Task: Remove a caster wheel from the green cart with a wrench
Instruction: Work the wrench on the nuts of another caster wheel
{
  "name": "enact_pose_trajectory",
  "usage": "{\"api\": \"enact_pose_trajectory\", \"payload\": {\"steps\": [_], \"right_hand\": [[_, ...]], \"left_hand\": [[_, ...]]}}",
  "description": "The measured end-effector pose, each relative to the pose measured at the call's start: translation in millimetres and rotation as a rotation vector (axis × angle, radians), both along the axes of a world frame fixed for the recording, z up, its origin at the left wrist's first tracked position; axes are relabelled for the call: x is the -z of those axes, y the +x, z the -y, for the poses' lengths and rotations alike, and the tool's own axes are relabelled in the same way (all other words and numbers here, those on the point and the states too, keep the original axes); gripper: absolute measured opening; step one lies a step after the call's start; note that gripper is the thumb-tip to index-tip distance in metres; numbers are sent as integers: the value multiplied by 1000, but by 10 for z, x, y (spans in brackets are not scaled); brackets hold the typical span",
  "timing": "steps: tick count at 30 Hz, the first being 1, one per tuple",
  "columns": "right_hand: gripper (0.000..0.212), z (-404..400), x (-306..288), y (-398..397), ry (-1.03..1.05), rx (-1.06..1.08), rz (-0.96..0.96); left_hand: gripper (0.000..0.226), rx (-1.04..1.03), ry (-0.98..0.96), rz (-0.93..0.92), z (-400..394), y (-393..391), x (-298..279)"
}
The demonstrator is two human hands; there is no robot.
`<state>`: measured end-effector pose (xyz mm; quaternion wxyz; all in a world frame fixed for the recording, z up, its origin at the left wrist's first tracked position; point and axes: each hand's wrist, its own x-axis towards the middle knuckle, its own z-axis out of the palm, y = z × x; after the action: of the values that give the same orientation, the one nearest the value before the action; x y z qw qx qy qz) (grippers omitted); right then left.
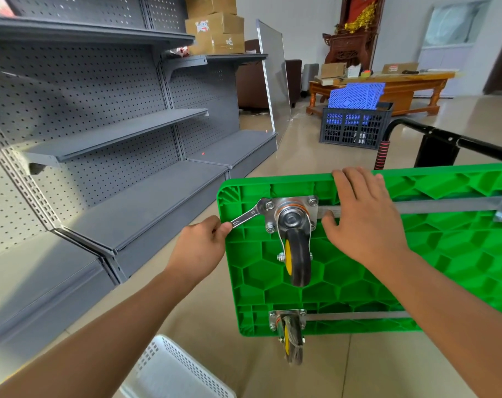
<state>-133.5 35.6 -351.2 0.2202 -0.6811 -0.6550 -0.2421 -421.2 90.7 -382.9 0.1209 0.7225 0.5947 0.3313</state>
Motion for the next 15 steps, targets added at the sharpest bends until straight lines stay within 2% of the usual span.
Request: {"api": "enact_pose_trajectory", "payload": {"steps": [5, 7, 11, 14, 15], "right_hand": [[76, -3, 5, 0, -8, 4, 0], [76, -7, 10, -14, -4, 8, 0], [77, 2, 11, -12, -10, 9, 0], [76, 16, 0, 1, -21, 6, -1], [76, 21, -1, 4, -26, 5, -5]], "left_hand": [[31, -13, -35, 31, -41, -33, -30], [38, 29, -83, 38, -54, -16, -81], [66, 176, -77, -129, -122, -41, -180], [106, 252, -41, -223, -209, -80, -286], [113, 256, -35, -262, -220, -77, -311]]}}
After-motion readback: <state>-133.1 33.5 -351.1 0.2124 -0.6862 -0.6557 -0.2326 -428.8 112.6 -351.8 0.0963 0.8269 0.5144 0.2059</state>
